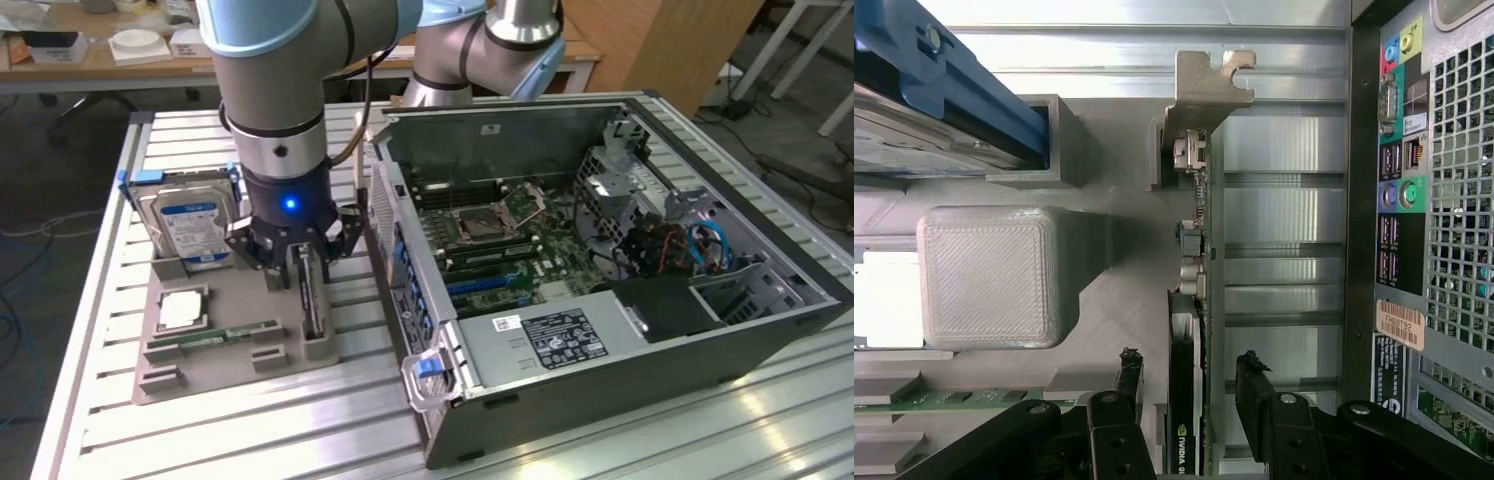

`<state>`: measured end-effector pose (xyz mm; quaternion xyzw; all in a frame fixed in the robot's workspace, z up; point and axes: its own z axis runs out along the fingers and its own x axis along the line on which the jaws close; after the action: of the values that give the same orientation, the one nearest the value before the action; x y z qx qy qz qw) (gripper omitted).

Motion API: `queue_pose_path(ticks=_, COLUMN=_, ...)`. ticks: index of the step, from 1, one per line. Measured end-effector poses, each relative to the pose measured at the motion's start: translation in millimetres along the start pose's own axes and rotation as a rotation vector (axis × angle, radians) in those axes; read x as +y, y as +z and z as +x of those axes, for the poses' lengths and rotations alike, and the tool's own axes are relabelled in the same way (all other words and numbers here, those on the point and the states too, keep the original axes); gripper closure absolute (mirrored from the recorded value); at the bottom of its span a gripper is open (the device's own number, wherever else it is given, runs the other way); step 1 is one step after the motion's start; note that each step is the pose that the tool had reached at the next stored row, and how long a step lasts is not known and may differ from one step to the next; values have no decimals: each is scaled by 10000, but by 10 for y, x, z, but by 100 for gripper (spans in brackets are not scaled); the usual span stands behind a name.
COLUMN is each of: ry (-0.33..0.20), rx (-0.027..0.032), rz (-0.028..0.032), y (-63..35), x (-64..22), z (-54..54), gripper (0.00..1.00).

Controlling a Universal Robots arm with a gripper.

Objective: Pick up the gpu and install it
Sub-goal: 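Pick up the gpu and move the gpu toward the slot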

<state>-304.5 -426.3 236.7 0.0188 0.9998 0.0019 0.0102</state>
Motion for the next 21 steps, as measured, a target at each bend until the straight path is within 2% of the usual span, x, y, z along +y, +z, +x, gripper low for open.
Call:
queue_pose_path(ticks=13, ry=-1, rx=-1, rz=-1, y=1, x=0, z=-1, gripper=50)
queue_pose_path(ticks=14, ry=-1, rx=-1, rz=-1, y=1, x=0, z=0, gripper=52)
queue_pose_path(ticks=17, ry=-1, rx=-1, rz=-1, y=1, x=0, z=0, gripper=70)
queue_pose_path(ticks=19, ry=-1, rx=0, rz=-1, y=1, x=0, z=0, gripper=70)
queue_pose_path(ticks=20, ry=-1, rx=0, rz=-1, y=1, x=0, z=0, gripper=74)
queue_pose_path(ticks=21, ry=-1, rx=-1, rz=-1, y=1, x=0, z=0, gripper=74)
